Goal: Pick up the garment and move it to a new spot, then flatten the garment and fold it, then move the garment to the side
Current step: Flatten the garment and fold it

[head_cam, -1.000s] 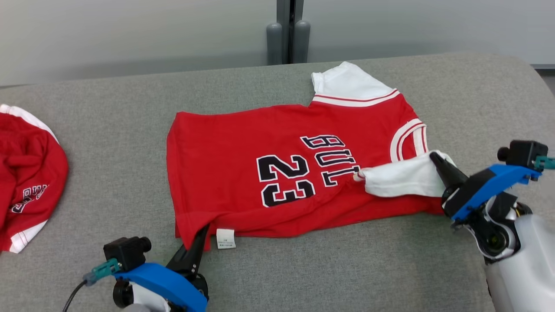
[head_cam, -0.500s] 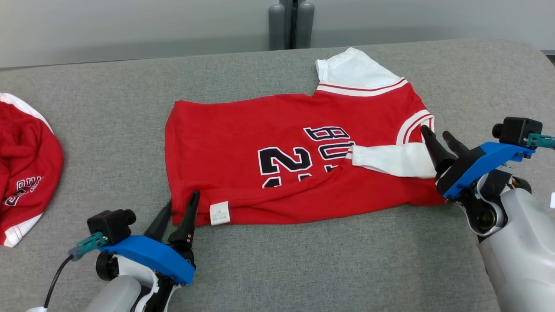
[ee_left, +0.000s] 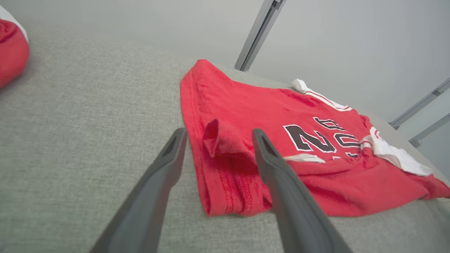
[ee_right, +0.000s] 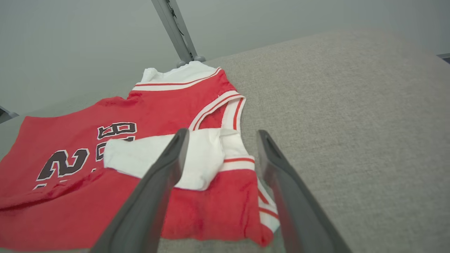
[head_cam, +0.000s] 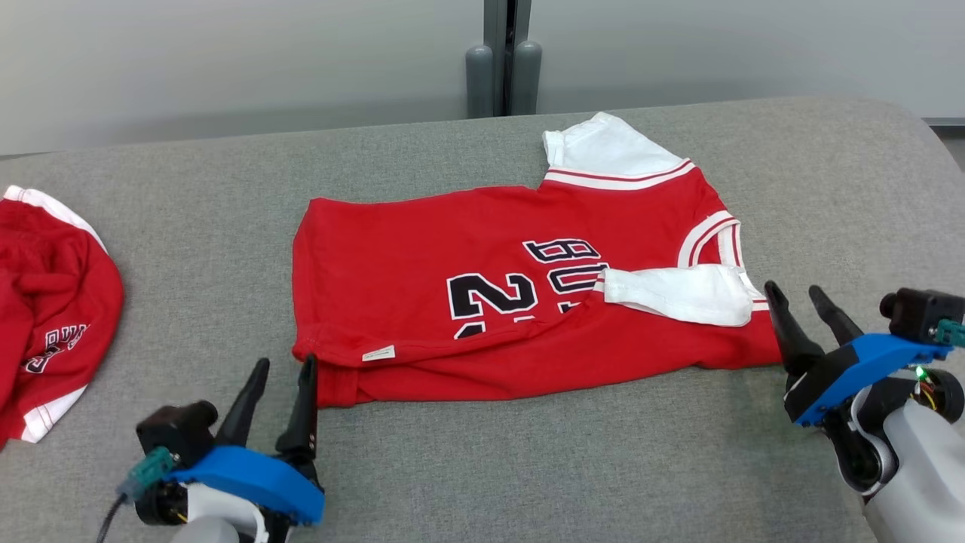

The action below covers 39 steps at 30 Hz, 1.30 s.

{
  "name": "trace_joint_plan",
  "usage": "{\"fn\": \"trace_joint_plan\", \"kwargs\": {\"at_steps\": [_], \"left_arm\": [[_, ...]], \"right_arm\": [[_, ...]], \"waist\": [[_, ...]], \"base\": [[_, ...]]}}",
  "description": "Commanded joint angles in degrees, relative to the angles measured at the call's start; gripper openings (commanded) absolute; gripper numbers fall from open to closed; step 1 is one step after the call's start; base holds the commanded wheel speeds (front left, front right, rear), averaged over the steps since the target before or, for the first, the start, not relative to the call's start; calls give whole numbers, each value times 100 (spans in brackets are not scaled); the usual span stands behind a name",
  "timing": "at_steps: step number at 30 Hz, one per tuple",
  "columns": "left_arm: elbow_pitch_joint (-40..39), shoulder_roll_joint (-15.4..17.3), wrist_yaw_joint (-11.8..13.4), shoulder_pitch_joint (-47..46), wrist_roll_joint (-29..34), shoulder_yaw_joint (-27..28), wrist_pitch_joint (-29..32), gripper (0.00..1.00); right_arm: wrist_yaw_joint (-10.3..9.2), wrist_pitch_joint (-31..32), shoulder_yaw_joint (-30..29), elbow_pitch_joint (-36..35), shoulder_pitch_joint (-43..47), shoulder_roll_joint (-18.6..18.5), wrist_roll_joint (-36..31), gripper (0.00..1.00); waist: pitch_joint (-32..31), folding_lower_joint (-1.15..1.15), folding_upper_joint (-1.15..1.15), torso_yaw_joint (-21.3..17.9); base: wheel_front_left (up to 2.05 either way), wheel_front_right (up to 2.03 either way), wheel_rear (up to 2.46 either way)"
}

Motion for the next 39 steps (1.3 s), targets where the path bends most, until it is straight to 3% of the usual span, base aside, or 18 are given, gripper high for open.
{"fn": "trace_joint_plan", "kwargs": {"at_steps": [1, 10, 27, 28, 29, 30, 31, 32, 39], "left_arm": [[-13, -65, 5, 167, 183, 53, -24, 100], [248, -448, 17, 370, 1293, 258, -26, 100], [1487, -914, -122, -269, 2127, 464, -19, 100], [1533, -935, -130, -293, 2131, 516, -14, 83], [1568, -944, -132, -304, 2133, 568, -10, 37], [1592, -948, -153, -301, 2131, 603, -8, 20], [1607, -953, -172, -288, 2135, 627, -8, 0], [1600, -965, -188, -254, 2132, 667, -8, 0], [1137, -909, -275, 242, 2081, 865, -15, 0]], "right_arm": [[3, -73, 58, -11, 139, -58, -37, 100], [3, -290, 406, 227, 316, -50, -186, 100], [3, -466, 708, 1306, -210, 264, -162, 100], [3, -478, 723, 1359, -233, 283, -154, 100], [3, -483, 737, 1415, -246, 307, -124, 98], [3, -484, 755, 1464, -266, 329, -96, 45], [3, -486, 772, 1505, -284, 340, -80, 19], [3, -493, 786, 1540, -283, 355, -39, 0], [2, -673, 788, 1471, -33, 279, 312, 0]], "waist": [[-21, 1, -1, -27], [2, 1, -1, -148], [171, 1, -1, -105], [174, 1, -1, -101], [174, 1, -1, -94], [171, 1, -1, -91], [163, 1, -1, -84], [144, 1, -1, -76], [-160, 1, -1, -3]], "base": [[0, 0, 0], [0, 0, 0], [0, 0, 0], [0, 0, 0], [0, 0, 0], [0, 0, 0], [0, 0, 0], [0, 0, 0], [0, 0, 0]]}}
